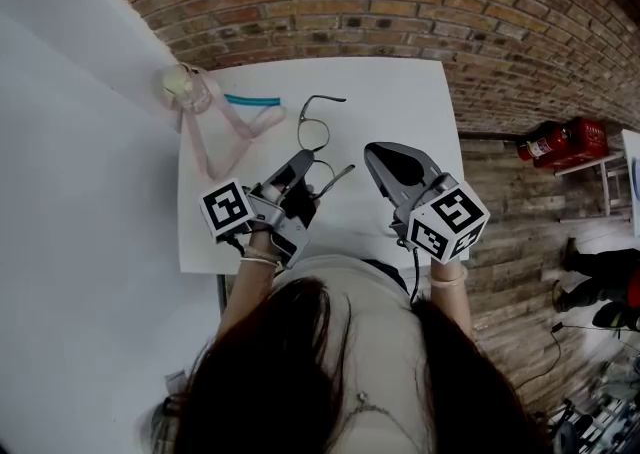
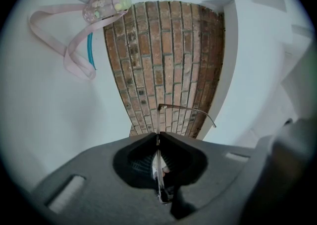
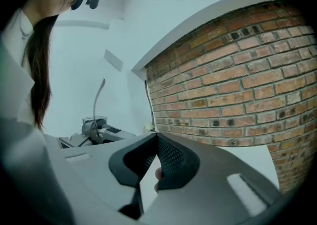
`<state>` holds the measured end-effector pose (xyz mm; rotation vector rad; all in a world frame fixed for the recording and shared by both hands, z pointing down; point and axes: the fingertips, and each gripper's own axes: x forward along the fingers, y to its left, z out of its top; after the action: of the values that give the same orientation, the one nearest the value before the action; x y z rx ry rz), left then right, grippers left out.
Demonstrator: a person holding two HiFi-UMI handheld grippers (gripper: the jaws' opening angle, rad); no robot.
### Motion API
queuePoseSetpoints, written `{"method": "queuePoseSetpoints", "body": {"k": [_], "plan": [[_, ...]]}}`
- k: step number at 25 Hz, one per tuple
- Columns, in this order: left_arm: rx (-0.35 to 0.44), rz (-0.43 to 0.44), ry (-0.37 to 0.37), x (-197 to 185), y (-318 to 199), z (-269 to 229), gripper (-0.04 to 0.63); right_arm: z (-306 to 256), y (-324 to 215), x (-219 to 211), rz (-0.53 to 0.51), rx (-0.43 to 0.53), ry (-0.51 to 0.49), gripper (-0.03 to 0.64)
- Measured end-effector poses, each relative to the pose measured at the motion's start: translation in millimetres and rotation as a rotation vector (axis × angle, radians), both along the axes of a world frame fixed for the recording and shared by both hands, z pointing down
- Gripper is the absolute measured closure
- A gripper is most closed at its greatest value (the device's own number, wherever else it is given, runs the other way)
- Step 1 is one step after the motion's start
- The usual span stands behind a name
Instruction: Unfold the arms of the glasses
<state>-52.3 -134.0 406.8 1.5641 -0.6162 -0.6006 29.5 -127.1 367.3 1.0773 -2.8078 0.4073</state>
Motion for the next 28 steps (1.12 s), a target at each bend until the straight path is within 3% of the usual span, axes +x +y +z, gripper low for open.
{"method": "queuePoseSetpoints", "body": {"k": [15,19,28], "plan": [[0.004,0.004,-0.009,-3,-3,1,0.572,36,-15,13,0.124,-0.059,0.16,0.611],[0.003,0.009,-0.008,0,-3,0,0.572,44,-18,21,0.154,-0.107,0.165,0.611],[0.002,0.016,-0.01,0,-2,0,0.572,45,-18,22,0.171,-0.1,0.185,0.612]]}}
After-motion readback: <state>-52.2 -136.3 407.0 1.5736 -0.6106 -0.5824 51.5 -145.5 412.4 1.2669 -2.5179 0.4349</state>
